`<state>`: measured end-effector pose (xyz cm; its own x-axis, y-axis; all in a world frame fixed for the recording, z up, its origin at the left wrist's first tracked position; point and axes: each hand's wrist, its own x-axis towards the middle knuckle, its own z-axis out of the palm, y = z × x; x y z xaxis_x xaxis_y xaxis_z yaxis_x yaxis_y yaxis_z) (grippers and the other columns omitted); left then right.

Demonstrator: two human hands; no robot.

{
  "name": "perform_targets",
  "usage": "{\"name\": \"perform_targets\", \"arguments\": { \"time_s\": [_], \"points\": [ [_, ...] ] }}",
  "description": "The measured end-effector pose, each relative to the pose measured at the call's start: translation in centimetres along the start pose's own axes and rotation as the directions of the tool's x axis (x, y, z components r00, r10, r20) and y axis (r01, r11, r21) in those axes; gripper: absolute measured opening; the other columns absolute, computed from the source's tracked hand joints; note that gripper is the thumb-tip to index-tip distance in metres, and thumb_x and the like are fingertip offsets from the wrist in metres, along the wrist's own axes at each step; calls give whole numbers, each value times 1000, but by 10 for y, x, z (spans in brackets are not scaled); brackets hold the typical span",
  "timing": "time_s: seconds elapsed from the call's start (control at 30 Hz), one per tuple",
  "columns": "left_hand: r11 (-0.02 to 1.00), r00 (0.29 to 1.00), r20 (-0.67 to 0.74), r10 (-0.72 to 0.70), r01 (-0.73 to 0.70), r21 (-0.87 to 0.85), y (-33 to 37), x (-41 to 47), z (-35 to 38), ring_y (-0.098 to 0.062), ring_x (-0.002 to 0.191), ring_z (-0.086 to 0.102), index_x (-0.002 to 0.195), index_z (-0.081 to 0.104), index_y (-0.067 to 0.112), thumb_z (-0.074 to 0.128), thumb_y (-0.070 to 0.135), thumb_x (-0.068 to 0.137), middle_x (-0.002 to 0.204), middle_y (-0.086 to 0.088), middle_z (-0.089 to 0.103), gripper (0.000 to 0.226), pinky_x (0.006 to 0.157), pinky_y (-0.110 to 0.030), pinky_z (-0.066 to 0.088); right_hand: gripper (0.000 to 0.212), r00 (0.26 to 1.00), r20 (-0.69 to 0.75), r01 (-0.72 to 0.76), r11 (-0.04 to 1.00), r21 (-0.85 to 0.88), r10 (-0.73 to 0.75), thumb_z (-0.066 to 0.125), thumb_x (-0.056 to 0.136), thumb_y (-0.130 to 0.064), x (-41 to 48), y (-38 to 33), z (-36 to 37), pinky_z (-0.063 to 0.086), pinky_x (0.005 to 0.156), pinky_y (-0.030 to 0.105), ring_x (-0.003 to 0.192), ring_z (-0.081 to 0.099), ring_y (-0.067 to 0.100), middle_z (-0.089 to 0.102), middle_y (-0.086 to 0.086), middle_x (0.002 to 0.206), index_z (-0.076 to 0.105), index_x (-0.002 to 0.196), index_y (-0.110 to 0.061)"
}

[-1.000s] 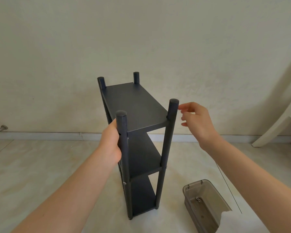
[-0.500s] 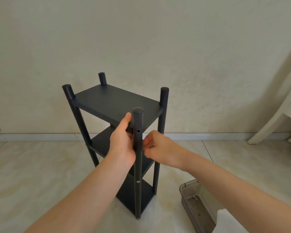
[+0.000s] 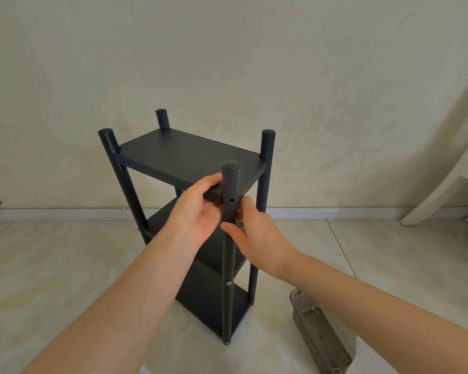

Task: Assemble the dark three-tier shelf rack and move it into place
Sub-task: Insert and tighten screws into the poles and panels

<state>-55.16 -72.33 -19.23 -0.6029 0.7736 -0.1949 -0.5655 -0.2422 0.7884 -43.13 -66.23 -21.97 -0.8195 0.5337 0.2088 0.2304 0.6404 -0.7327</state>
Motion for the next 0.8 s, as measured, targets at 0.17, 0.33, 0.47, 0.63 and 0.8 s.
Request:
{"name": "perform_targets", "arguments": {
  "time_s": [0.17,0.33,0.47,0.63,0.8],
  "points": [
    [999,1000,2,2,-2,-35,-6,3,7,-22,69,76,106,63,5,60,14,98,73,-10,75,12,55,-33,60,23,999,22,-22,1000,-13,23,57,99,-25,2,2,-11,42,53,1,67,55,-2,50,-19,87,38,113,-25],
    [999,999,44,16,-14,-51,-13,2,8,-23,76,77,102,68,5,61,14,97,78,-11,75,12,61,-34,61,28,997,75,-10,997,-72,15,56,100,-24,-1,3,-23,44,60,7,82,62,8,63,0,108,43,123,-16],
    [999,996,81,23,-19,-47,-21,-1,6,-24,83,77,82,80,10,62,16,96,82,-12,74,24,64,-34,61,31,995,88,-37,997,-72,43,56,100,-24,-5,8,-27,46,62,8,81,63,10,64,-1,103,45,127,-13],
    [999,996,86,28,-26,-23,-21,-6,5,-20,87,76,100,70,10,65,20,94,87,-10,72,13,68,-32,61,32,990,115,-77,996,-34,81,62,95,-32,-4,12,-32,57,87,29,94,68,16,71,3,109,60,121,-13],
    [997,997,68,22,-26,70,-20,-15,3,-24,101,74,111,71,16,75,34,73,110,-9,75,42,75,-38,62,30,959,253,-160,979,125,124,72,89,-31,6,16,-46,60,84,34,90,71,19,74,8,100,72,108,-8]
  ]
}}
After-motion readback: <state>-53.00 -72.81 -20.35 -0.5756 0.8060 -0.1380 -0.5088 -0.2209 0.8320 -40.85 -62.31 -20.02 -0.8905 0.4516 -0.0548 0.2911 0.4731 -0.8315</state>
